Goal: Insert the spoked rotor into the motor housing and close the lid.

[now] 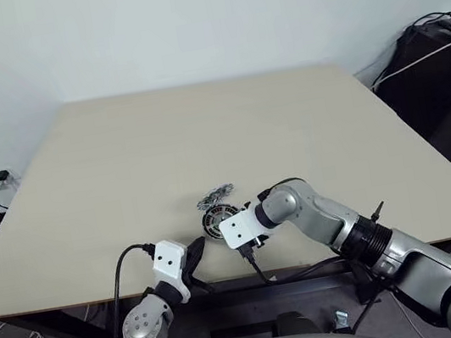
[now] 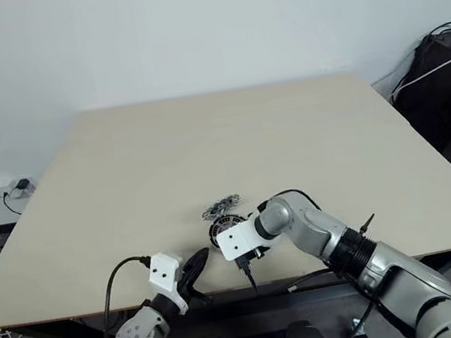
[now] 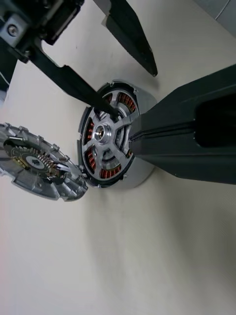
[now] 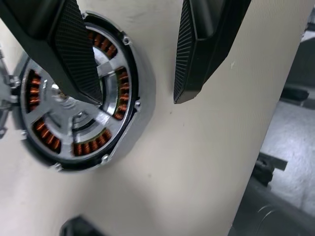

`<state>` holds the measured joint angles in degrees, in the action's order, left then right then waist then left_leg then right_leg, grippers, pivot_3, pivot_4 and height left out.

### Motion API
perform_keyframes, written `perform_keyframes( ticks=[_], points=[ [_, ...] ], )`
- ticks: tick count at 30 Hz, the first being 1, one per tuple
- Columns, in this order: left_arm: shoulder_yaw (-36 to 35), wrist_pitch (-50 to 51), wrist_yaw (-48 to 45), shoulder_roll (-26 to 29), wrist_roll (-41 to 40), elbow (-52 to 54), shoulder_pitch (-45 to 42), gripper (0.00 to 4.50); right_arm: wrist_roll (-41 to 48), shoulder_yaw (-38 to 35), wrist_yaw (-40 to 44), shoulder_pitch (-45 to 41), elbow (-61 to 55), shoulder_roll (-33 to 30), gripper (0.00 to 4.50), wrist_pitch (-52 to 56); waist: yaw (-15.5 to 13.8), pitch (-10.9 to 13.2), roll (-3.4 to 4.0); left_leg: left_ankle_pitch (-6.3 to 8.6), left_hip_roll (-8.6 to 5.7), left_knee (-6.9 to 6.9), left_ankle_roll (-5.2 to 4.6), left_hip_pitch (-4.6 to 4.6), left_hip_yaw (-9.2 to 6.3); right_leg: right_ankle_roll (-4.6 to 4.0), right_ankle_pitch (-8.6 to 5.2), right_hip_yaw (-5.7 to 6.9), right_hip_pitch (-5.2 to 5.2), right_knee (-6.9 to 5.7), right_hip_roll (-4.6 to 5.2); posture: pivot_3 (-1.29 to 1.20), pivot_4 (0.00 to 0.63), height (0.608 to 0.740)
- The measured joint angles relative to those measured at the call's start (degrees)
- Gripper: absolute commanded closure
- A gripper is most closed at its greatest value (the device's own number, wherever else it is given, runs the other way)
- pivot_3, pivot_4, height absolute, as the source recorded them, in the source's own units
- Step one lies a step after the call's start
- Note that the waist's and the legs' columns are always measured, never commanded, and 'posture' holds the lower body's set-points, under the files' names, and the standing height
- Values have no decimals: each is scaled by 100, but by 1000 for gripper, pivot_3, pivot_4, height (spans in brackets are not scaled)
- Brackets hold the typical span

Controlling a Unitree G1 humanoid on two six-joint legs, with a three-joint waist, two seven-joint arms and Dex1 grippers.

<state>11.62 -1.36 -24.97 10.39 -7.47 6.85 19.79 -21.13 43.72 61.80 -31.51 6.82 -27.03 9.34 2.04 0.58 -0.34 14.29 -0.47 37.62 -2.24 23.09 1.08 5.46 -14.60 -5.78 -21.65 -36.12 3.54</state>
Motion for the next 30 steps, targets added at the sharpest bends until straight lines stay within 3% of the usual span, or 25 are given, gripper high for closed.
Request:
perform_keyframes(
  ticks=[8,18,30],
  points=[
    [-5,-9,30,-28,-23,0,104,4500,-111,-8,188,-136,253,62,4387,-247,12,-2,2,1,2,-1,3,-24,-2,-2,0,0,18,-4,2,0,0,740],
    [16,118,104,-71,-38,6,88,4500,39,-376,-126,202,286,256,4401,-73,20,0,2,0,2,0,5,-24,-2,-5,1,-1,13,-14,2,0,0,740],
    [17,218,85,-72,-48,26,-12,4500,1052,-2066,-872,951,-1401,760,4401,3458,-38,8,6,0,-1,-3,6,23,-9,-9,-1,2,-31,-12,8,0,0,740]
  ],
)
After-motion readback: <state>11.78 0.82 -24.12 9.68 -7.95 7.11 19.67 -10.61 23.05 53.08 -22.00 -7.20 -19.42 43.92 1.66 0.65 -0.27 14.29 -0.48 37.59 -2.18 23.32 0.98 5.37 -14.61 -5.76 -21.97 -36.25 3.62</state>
